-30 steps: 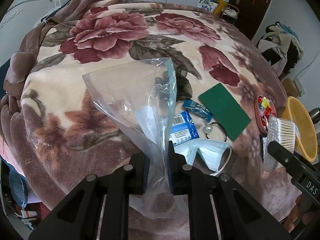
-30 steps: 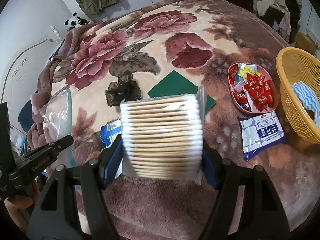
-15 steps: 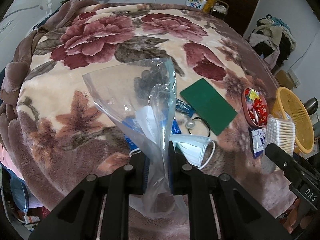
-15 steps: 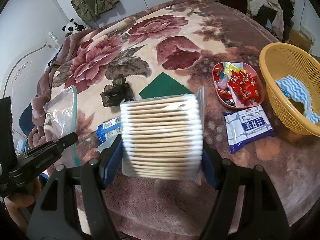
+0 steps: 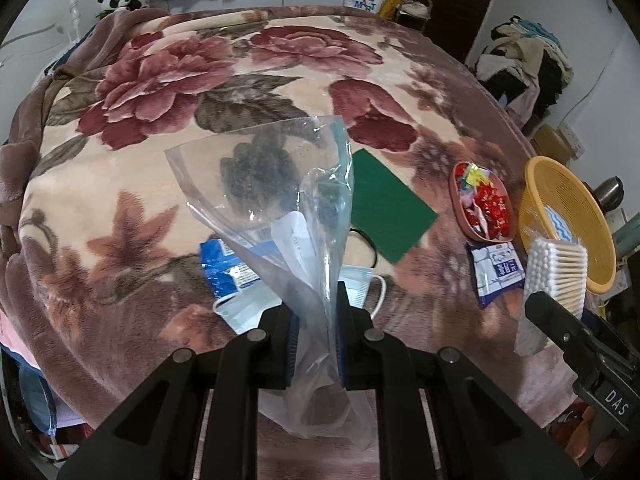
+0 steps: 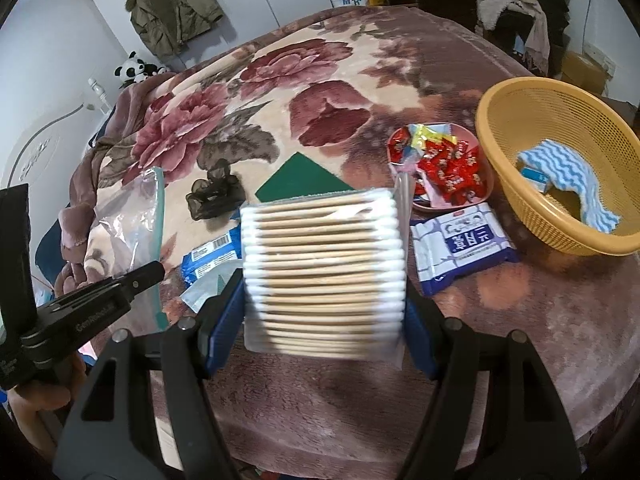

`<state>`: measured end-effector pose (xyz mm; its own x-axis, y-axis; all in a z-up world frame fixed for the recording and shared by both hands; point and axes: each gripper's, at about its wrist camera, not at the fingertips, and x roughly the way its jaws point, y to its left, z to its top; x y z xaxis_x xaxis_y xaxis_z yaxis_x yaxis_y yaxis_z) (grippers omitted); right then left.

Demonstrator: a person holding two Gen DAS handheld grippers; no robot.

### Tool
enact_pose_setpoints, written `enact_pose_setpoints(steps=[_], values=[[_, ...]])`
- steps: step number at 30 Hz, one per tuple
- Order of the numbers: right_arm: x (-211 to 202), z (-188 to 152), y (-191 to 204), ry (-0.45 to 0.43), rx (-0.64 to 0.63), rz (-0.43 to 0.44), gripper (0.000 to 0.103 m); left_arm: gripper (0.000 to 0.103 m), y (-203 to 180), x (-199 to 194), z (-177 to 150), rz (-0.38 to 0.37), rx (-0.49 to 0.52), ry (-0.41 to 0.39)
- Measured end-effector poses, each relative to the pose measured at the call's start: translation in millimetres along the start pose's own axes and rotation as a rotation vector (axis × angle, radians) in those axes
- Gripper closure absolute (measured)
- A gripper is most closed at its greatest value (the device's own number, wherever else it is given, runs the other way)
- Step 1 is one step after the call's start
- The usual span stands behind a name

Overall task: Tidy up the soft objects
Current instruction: 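Carry the clear zip bag with the left tool while the right tool carries the swab bag over the basket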

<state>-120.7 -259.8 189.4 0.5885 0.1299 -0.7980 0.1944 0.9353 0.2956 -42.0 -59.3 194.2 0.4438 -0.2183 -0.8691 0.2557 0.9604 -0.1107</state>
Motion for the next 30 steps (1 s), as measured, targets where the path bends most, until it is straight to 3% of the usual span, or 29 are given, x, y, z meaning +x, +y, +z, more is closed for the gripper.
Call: enact_pose_setpoints(steps=[30], values=[[-32,9,-84,-0.054,0.117,-0.059,0.032,0.089,-101,17,15,-0.074,0.133,0.039]])
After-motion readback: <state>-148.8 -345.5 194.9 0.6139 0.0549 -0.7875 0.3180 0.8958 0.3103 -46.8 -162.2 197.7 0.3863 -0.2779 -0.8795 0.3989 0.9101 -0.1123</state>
